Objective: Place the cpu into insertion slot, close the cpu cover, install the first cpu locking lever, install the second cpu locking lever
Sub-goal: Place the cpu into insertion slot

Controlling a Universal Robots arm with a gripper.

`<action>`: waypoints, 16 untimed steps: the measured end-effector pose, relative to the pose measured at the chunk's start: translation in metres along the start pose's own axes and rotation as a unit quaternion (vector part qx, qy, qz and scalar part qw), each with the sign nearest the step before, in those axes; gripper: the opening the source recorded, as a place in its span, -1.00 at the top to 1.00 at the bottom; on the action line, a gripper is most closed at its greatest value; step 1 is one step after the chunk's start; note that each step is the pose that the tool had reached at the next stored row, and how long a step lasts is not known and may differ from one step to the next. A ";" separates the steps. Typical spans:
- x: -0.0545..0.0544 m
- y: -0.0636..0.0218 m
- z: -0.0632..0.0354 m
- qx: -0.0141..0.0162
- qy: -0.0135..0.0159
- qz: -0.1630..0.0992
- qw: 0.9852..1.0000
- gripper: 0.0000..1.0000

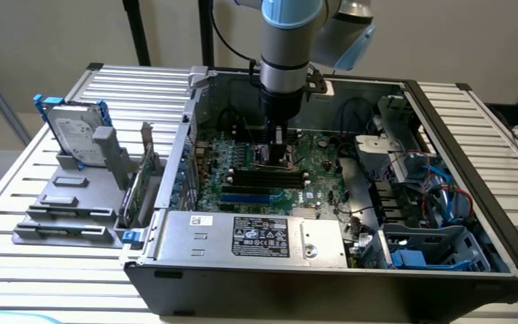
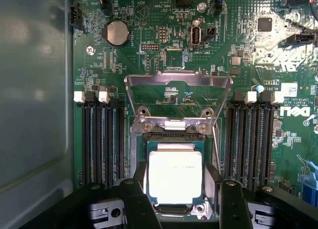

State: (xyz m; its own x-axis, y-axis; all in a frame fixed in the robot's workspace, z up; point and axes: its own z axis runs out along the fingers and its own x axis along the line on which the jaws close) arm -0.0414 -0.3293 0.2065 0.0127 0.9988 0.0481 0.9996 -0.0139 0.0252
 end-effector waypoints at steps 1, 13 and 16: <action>0.000 0.0000 0.0003 0.000 0.000 0.001 1.000 -0.08; 0.000 -0.0002 0.0030 -0.002 0.000 0.008 1.000 -0.08; 0.000 -0.0002 0.0037 -0.003 0.000 0.008 1.000 -0.08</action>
State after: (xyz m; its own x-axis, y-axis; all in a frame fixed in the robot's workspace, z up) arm -0.0415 -0.3289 0.2028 0.0279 0.9984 0.0483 0.9991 -0.0294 0.0300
